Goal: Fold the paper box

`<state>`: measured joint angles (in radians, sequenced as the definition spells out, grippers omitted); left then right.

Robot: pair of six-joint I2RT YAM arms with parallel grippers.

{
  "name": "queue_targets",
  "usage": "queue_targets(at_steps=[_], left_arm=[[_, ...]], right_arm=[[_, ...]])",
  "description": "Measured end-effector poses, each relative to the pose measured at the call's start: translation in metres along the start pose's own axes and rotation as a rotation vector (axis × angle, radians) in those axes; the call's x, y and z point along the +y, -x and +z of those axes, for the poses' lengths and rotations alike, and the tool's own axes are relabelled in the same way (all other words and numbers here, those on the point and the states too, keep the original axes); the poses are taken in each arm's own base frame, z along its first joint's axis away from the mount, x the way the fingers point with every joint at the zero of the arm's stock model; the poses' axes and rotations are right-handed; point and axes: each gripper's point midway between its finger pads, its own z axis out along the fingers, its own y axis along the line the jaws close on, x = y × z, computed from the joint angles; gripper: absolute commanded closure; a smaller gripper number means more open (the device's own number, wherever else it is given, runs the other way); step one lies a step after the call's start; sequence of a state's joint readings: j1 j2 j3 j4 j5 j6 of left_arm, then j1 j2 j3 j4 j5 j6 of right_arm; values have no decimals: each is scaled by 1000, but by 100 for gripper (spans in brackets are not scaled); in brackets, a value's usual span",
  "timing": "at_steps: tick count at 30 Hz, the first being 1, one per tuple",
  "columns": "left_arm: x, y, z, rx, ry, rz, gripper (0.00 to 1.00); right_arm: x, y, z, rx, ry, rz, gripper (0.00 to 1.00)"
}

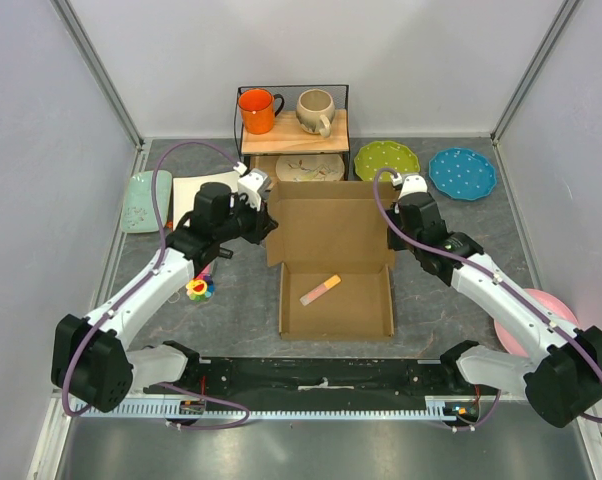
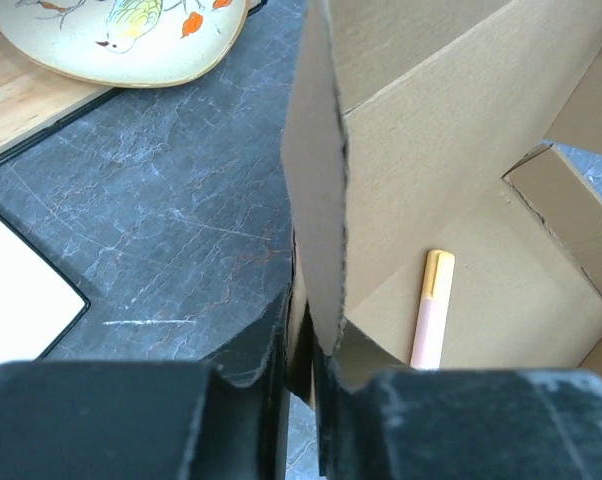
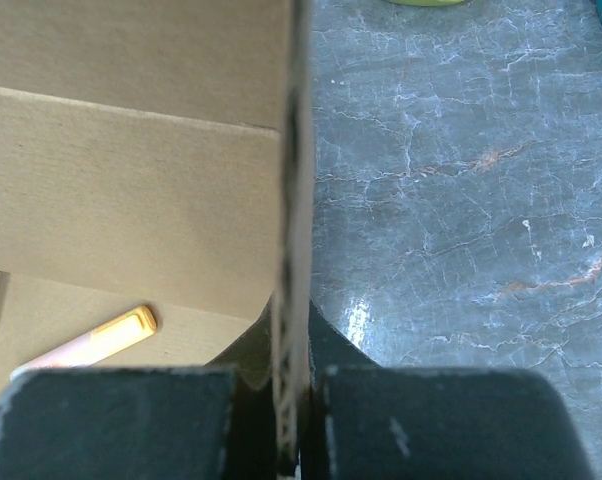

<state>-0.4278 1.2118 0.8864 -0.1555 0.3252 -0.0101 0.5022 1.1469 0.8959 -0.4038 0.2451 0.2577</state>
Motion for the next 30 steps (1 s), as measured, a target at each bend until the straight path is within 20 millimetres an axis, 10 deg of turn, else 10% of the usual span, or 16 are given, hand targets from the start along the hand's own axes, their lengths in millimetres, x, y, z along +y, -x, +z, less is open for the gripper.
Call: queue_targets(at_steps=[2,30], left_arm=[[-1,1,1,-8,-6,2,98],[-31,0,1,-220,364,-121,98]], right_arm=[[1,0,0,0,1,-2,100],[1,-10,-11,-96,-192,115,100]])
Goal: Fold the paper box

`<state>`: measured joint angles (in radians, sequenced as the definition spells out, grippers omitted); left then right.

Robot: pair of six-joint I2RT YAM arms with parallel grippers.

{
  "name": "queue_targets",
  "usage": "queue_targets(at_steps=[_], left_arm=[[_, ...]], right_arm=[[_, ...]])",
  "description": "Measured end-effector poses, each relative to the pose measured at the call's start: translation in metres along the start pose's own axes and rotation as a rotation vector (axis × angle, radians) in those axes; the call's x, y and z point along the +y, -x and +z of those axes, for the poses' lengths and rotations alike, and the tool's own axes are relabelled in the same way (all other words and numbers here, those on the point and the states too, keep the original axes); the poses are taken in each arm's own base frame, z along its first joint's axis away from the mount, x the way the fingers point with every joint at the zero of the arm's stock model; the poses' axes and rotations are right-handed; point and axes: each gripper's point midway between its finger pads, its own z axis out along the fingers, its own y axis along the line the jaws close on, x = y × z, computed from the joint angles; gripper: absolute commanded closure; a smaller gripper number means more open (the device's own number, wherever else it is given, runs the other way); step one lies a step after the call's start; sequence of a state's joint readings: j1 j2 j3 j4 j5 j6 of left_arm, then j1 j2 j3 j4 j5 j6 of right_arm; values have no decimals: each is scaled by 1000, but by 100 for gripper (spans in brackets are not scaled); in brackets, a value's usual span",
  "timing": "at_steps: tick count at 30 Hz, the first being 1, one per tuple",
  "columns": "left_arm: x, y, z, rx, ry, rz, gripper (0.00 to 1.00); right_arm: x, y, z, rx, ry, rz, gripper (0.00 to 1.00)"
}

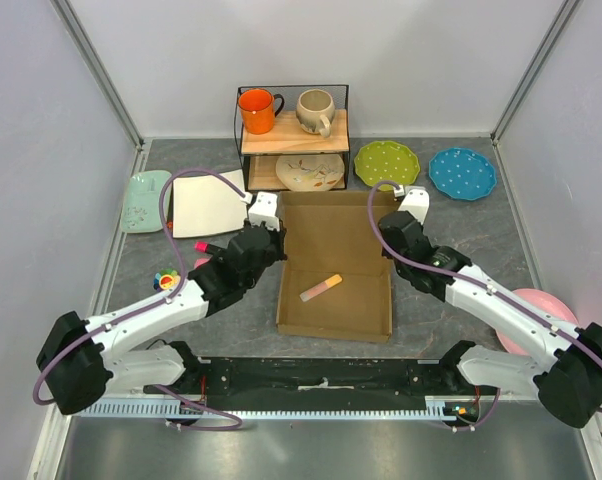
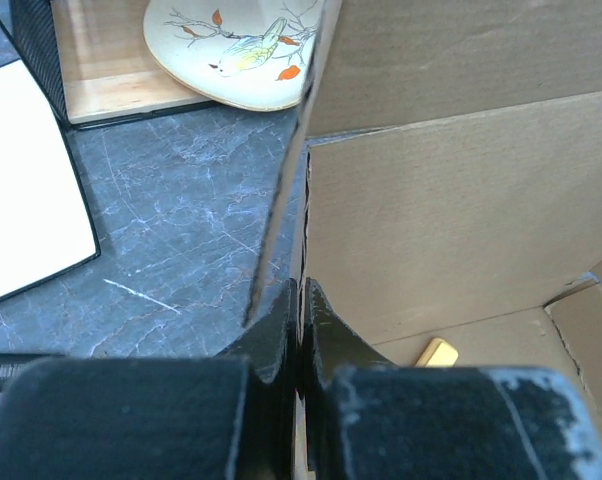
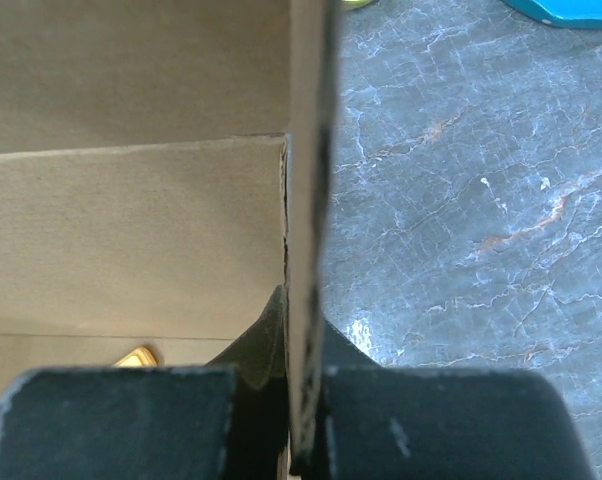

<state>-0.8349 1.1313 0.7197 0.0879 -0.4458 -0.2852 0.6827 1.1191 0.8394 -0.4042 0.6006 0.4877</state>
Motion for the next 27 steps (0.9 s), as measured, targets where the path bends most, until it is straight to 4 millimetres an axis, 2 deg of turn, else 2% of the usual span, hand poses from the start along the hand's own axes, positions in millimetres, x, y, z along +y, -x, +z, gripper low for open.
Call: queue_targets(at_steps=[16,27], left_arm=[[4,-1,-10,-143,120,-43,98],[7,26,-1,-311,164,-37,98]], right_arm=[[12,3,-3,-101,29,12,100],[18,33,4,-241,15,18,100]])
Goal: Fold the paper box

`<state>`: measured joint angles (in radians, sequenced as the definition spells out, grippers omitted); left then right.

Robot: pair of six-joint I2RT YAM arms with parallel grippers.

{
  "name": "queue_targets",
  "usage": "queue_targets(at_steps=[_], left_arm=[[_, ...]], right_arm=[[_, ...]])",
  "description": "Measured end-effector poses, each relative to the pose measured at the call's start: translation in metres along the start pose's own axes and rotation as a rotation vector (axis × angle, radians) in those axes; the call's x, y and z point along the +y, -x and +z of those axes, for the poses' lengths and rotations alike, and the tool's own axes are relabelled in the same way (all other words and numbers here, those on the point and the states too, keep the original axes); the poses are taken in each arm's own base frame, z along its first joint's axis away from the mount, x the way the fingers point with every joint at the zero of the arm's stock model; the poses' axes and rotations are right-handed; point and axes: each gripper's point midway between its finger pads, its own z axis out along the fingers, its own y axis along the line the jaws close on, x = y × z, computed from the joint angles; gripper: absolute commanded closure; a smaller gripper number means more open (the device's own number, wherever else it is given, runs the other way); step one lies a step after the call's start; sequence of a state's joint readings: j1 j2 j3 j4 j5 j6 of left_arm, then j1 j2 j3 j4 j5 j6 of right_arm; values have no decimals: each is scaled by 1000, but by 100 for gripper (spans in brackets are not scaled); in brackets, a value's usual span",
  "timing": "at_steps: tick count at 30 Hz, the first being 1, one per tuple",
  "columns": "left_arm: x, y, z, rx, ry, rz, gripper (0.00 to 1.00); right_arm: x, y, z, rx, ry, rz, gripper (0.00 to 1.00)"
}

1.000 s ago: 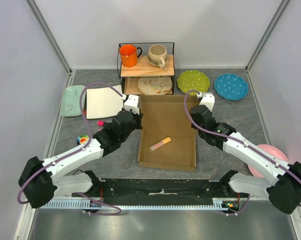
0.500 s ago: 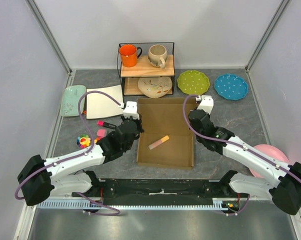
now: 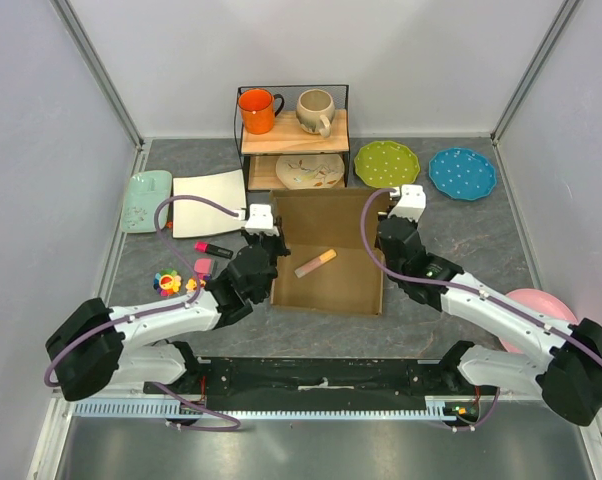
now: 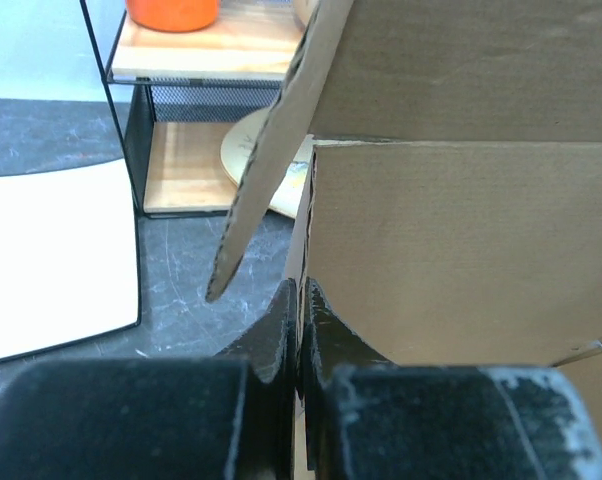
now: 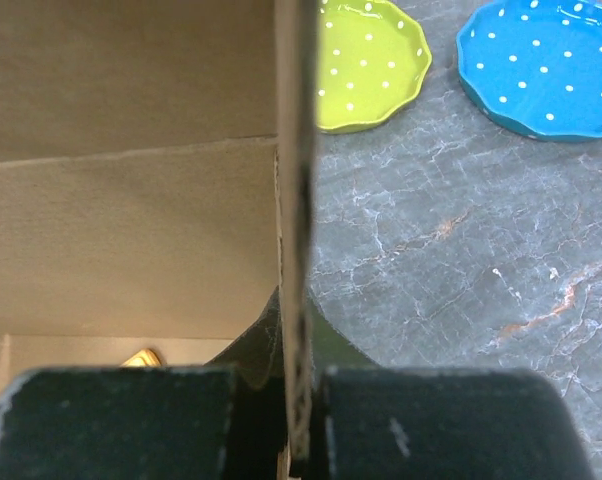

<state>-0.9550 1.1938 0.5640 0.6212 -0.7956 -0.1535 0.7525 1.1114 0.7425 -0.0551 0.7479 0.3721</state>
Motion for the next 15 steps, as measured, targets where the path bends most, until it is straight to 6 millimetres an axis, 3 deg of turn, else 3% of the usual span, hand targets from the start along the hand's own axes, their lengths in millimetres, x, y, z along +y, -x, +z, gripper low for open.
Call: queue_targets(at_steps=[5,11,15], left_arm=[[-1,3,6,-50,9,-1,98],[3,-21,4,-38,4,17,98],[6,-27,0,-48,-2,5,98]], right_arm=[[0,1,5,-43,-13,21,100],[-3,-23,12,-32,-23,24,100],[0,-26,14,-59,-13,67,100]])
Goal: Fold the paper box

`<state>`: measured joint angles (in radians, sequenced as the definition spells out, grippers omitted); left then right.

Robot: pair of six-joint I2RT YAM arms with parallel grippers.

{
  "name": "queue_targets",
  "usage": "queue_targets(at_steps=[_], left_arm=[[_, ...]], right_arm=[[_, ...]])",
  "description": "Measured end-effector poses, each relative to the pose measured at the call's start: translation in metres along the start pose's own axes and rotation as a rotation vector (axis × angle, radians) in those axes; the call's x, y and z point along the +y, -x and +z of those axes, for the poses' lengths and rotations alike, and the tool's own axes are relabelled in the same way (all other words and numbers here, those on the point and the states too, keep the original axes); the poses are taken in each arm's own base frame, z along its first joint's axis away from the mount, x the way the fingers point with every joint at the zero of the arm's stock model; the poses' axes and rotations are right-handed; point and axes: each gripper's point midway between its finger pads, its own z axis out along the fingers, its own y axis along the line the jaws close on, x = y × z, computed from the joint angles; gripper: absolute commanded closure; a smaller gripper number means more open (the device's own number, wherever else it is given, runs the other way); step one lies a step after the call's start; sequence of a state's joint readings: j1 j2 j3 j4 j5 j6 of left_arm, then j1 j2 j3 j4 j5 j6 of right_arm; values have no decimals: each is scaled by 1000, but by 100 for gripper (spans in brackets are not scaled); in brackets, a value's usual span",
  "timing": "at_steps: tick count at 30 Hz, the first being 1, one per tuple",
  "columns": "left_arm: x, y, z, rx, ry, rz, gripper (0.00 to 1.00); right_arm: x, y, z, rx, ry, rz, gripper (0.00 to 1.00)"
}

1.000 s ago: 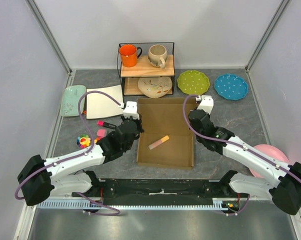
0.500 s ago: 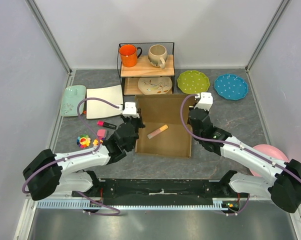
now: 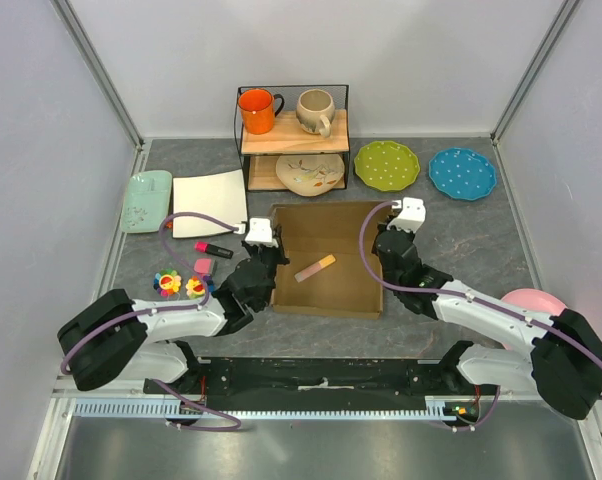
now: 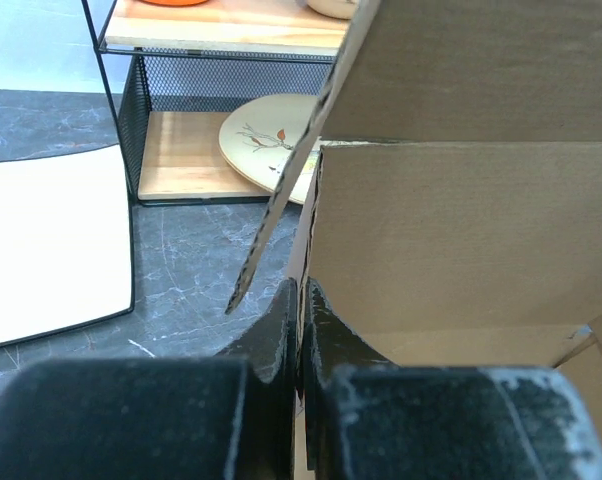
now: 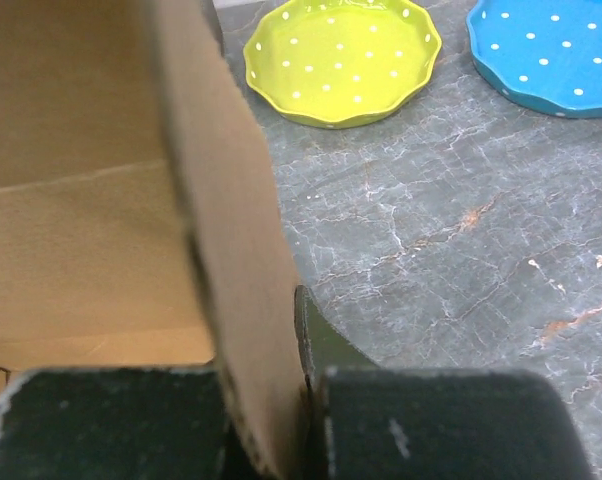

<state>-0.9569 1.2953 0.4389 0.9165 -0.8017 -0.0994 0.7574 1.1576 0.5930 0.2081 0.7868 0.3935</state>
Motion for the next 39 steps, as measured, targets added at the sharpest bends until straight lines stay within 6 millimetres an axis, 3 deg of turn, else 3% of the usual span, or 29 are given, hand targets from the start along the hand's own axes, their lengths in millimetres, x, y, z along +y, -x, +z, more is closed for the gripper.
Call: queue_targets(at_steps=[13,18,26,39], left_arm=[[1,-6,-13,-27,-48,-89,95],[2,-19,-25,16,-87,-103,90],[6,-22,-36,25,-113,-160,83],[16,-9,-52,8,-129,-187,81]], right_arm=[[-2,-8,-2,-57,18,106,100],[-10,-34,-10,-6,35,82,96],[-16,-47,-23,25,69,111,59],[-27,-32,-48,41,112,105,37]])
